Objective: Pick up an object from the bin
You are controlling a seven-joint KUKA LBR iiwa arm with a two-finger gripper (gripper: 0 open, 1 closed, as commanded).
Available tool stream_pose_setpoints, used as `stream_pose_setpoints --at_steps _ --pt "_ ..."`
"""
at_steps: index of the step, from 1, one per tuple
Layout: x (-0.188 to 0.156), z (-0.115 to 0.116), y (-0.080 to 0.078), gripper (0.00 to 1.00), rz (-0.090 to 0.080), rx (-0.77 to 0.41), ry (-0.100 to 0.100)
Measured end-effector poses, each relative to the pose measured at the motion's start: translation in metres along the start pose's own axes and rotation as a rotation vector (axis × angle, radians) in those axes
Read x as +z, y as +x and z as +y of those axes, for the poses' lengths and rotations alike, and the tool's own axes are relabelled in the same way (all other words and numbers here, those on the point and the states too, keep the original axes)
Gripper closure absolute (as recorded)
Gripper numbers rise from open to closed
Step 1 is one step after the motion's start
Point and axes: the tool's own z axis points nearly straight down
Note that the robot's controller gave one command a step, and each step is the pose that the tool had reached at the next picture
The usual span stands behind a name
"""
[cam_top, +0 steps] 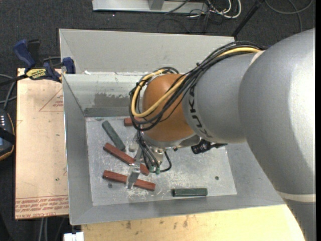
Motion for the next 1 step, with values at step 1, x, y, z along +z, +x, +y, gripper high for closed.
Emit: stream_pose_setpoints --at_steps 1 --pt "0.0456 -0.0029 -0.0035 0.0 -0.03 -0.057 -0.011"
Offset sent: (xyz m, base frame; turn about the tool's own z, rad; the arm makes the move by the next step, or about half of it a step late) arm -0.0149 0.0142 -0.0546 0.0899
